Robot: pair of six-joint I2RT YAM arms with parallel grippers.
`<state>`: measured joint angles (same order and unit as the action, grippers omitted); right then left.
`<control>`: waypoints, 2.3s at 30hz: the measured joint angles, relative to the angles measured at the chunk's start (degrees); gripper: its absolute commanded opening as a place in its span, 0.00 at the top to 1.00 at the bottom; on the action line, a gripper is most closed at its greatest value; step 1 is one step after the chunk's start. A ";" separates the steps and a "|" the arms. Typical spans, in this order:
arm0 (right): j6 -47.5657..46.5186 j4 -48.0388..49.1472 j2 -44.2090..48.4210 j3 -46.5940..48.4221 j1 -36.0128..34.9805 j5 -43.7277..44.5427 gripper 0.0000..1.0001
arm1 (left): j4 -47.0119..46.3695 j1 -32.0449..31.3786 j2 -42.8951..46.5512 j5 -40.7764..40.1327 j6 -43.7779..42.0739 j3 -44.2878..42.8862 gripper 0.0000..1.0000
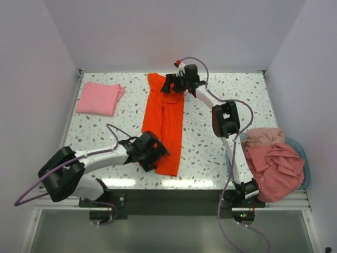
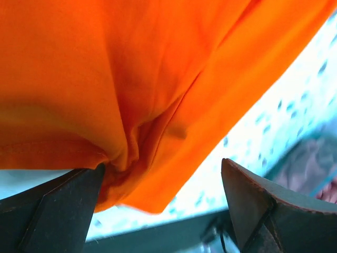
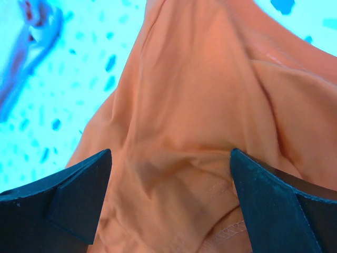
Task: Fold and stack the t-shirts
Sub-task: Fold the tshirt
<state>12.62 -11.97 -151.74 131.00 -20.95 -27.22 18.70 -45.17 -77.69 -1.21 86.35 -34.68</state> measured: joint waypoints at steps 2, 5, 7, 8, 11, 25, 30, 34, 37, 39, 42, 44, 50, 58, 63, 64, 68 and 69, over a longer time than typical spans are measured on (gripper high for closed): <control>3.82 3.32 -1.09 0.22 -0.02 -0.85 0.01 | -0.79 -3.96 -2.49 1.88 2.56 -1.75 0.00; 8.26 6.62 -3.04 2.05 -0.28 -0.94 0.01 | -1.03 -8.52 -7.02 3.23 4.28 -5.79 0.00; 10.12 7.80 -3.61 2.49 -0.50 -0.90 0.01 | -0.52 -10.88 -9.88 3.26 4.57 -9.01 0.00; 10.64 7.93 -3.63 2.49 -0.59 -0.83 0.01 | 0.13 -11.76 -10.93 2.99 4.57 -10.36 0.00; 10.97 7.58 -3.63 2.80 -0.74 -0.39 0.01 | 3.23 -13.68 -11.63 0.79 4.57 -12.57 0.00; 10.25 -3.52 7.85 3.61 -1.07 2.47 0.01 | 27.26 -22.47 2.08 -18.51 3.91 -19.47 0.00; 8.50 -4.39 30.75 -19.34 -1.40 7.85 0.01 | 34.16 -20.55 5.79 -23.58 3.21 -18.14 0.00; 8.79 -4.81 53.83 -44.35 -3.04 15.61 0.01 | 32.30 -13.05 8.20 -22.84 -2.54 -11.13 0.00; 10.45 -7.04 68.26 -59.63 -7.26 22.45 0.01 | 28.02 -8.24 10.73 -20.09 -7.80 -3.98 0.00; 12.37 -9.51 74.75 -67.32 -11.21 26.10 0.01 | 25.44 -7.58 11.50 -17.86 -10.51 -1.22 0.01; 15.67 -14.19 80.15 -75.89 -15.87 28.87 0.01 | 21.90 -7.58 11.30 -15.43 -12.57 -0.04 0.15; 18.40 -16.22 82.88 -81.00 -17.49 30.14 0.01 | 19.58 -7.58 10.73 -14.38 -13.38 0.35 0.28; 24.70 -20.00 89.31 -89.39 -20.92 31.26 0.01 | 16.46 -7.41 8.87 -12.44 -13.70 2.45 0.56; 29.03 -21.24 86.79 -90.27 -27.02 32.30 0.06 | 11.37 -7.32 10.27 -9.77 -12.41 5.35 0.76; 32.52 -21.14 84.78 -91.30 -30.86 32.26 0.15 | 6.49 -7.34 9.05 -6.45 -11.41 6.43 1.00; 33.09 -21.00 84.28 -91.49 -31.36 32.33 0.18 | 5.86 -7.34 8.85 -6.05 -11.15 6.49 1.00; 35.26 -20.13 82.25 -92.59 -32.44 32.70 0.33 | 4.74 -7.32 8.61 -5.33 -10.32 6.88 1.00; 35.63 -19.54 81.61 -92.96 -32.57 32.68 0.37 | 4.70 -7.32 8.59 -5.27 -10.23 6.93 1.00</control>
<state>48.25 -31.51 -70.13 38.04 -53.52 5.45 23.40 -52.49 -69.10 -6.48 76.12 -27.75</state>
